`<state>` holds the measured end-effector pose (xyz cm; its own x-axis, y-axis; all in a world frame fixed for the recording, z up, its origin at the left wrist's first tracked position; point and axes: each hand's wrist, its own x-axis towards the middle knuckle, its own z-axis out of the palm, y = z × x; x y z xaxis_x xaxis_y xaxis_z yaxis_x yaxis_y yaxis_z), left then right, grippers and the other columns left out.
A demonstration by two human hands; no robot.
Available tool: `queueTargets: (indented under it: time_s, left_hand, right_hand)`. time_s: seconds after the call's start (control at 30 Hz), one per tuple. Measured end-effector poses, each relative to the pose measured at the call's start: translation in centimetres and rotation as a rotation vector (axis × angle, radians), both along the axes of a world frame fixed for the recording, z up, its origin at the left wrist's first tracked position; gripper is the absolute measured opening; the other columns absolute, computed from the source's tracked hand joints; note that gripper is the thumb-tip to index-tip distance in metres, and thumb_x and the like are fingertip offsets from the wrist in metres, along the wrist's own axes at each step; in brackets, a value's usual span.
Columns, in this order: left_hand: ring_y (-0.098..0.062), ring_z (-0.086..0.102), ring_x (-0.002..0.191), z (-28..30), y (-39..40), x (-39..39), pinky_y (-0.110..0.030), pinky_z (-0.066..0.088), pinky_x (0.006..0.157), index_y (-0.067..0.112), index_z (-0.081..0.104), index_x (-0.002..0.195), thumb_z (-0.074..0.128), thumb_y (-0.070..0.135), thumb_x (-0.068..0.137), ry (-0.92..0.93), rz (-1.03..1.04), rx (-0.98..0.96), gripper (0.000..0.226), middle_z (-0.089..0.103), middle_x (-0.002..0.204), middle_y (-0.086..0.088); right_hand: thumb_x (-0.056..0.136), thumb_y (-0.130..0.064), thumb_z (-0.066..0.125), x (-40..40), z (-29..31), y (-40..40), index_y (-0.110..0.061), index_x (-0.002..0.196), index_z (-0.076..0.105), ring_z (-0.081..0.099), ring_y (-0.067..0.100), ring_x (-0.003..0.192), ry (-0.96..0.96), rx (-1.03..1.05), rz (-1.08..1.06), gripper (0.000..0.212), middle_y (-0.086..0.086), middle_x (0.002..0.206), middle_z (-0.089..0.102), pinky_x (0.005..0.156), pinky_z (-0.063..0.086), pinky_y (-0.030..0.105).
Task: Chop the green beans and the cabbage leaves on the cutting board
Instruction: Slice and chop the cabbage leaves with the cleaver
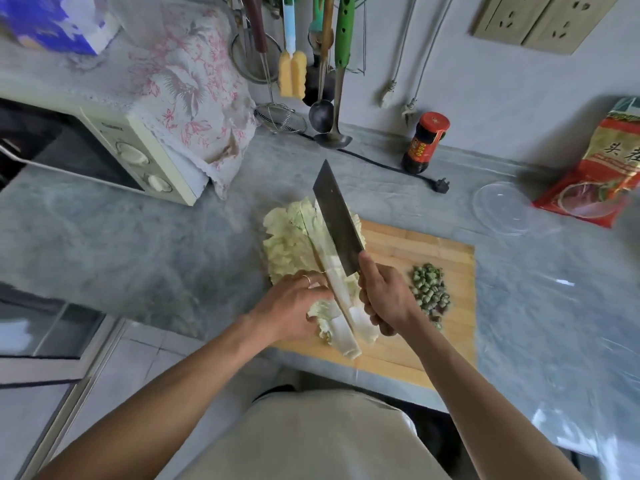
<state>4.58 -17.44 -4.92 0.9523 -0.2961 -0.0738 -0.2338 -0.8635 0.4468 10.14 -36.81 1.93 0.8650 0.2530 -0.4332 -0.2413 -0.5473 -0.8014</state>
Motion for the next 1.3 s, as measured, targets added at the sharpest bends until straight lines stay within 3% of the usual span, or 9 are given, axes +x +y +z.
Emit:
queueTargets:
  time_s: [0.1, 0.2, 0.37, 0.57, 0.8, 0.87, 1.07, 1.2, 1.3]
  left_hand:
    - [-0.019, 0.031, 0.142, -0.6, -2.3, -2.2, -0.036, 0.025, 0.118, 0.037, 0.049, 0.137, 0.062, 0.041, 0.074, 0.142, -0.12, 0.181, 0.065, 0.039, 0.151, 0.004]
    - [-0.025, 0.037, 0.133, -1.4, -3.8, -4.2, -0.042, 0.034, 0.112, 0.036, 0.049, 0.128, 0.06, 0.056, 0.069, 0.122, -0.08, 0.186, 0.063, 0.042, 0.142, 0.003]
    - [-0.027, 0.065, 0.105, -3.2, -5.9, -6.8, -0.045, 0.058, 0.078, 0.027, 0.066, 0.108, 0.061, 0.037, 0.087, -0.143, 0.117, 0.019, 0.023, 0.065, 0.123, -0.002]
    - [-0.016, 0.068, 0.088, -3.0, -8.1, -9.0, -0.034, 0.057, 0.067, 0.016, 0.076, 0.099, 0.069, 0.026, 0.094, -0.313, 0.14, -0.101, 0.014, 0.072, 0.106, 0.004]
    - [-0.016, 0.063, 0.111, -1.8, -7.9, -10.0, -0.03, 0.051, 0.095, 0.012, 0.071, 0.117, 0.063, 0.015, 0.075, -0.174, 0.239, -0.189, 0.043, 0.069, 0.12, -0.001]
    - [-0.017, 0.064, 0.106, -1.0, -7.3, -9.3, -0.027, 0.051, 0.092, 0.01, 0.072, 0.113, 0.058, 0.011, 0.076, -0.215, 0.316, -0.207, 0.04, 0.07, 0.115, -0.002]
    - [-0.022, 0.064, 0.107, -0.1, -2.8, -3.8, -0.039, 0.054, 0.09, 0.013, 0.069, 0.114, 0.061, 0.014, 0.088, -0.18, 0.572, -0.236, 0.028, 0.068, 0.117, -0.003]
    - [-0.029, 0.052, 0.129, -0.6, 0.1, 1.2, -0.047, 0.045, 0.105, 0.013, 0.061, 0.131, 0.059, 0.018, 0.093, -0.102, 0.409, -0.038, 0.038, 0.054, 0.142, -0.009]
    - [-0.032, 0.028, 0.147, -1.8, 1.9, 4.5, -0.051, 0.025, 0.119, 0.02, 0.045, 0.147, 0.048, 0.036, 0.1, 0.014, 0.263, 0.158, 0.05, 0.03, 0.161, -0.008]
  right_hand:
    - [0.095, -0.072, 0.031, -1.0, -0.1, -2.0, -0.014, 0.071, 0.052, 0.054, 0.022, 0.043, 0.002, -0.012, 0.04, 0.066, 0.004, 0.057, 0.058, 0.049, 0.053, 0.049]
    - [0.098, -0.068, 0.03, -2.2, -0.2, -3.6, -0.014, 0.07, 0.05, 0.052, 0.022, 0.04, 0.033, 0.002, 0.048, 0.065, 0.003, 0.055, 0.058, 0.046, 0.048, 0.042]
    - [0.098, -0.068, 0.031, -4.0, -0.1, -5.4, -0.012, 0.071, 0.051, 0.051, 0.023, 0.038, 0.071, 0.029, 0.058, 0.065, 0.007, 0.056, 0.058, 0.045, 0.044, 0.039]
    - [0.099, -0.066, 0.033, -5.5, -0.4, -7.2, -0.012, 0.071, 0.051, 0.049, 0.02, 0.041, 0.076, 0.068, 0.078, 0.063, 0.011, 0.06, 0.057, 0.043, 0.045, 0.034]
    - [0.096, -0.072, 0.03, -5.6, -0.7, -7.9, -0.012, 0.07, 0.051, 0.05, 0.023, 0.041, 0.08, 0.075, 0.096, 0.068, 0.01, 0.057, 0.057, 0.048, 0.047, 0.045]
    - [0.095, -0.072, 0.03, -5.2, -0.8, -7.7, -0.012, 0.071, 0.051, 0.05, 0.023, 0.041, 0.08, 0.087, 0.089, 0.068, 0.01, 0.058, 0.057, 0.048, 0.048, 0.049]
    - [0.096, -0.07, 0.029, -3.9, -0.9, -5.4, -0.013, 0.071, 0.054, 0.054, 0.023, 0.04, 0.028, 0.025, 0.095, 0.067, 0.004, 0.054, 0.06, 0.051, 0.053, 0.048]
    - [0.099, -0.065, 0.031, -3.1, -0.9, -3.1, -0.01, 0.075, 0.052, 0.049, 0.019, 0.037, 0.041, 0.021, 0.068, 0.063, 0.005, 0.057, 0.056, 0.04, 0.042, 0.029]
    - [0.099, -0.064, 0.03, -2.4, -1.1, -1.0, -0.007, 0.077, 0.052, 0.048, 0.016, 0.037, 0.012, 0.004, 0.065, 0.065, 0.009, 0.06, 0.055, 0.035, 0.034, 0.021]
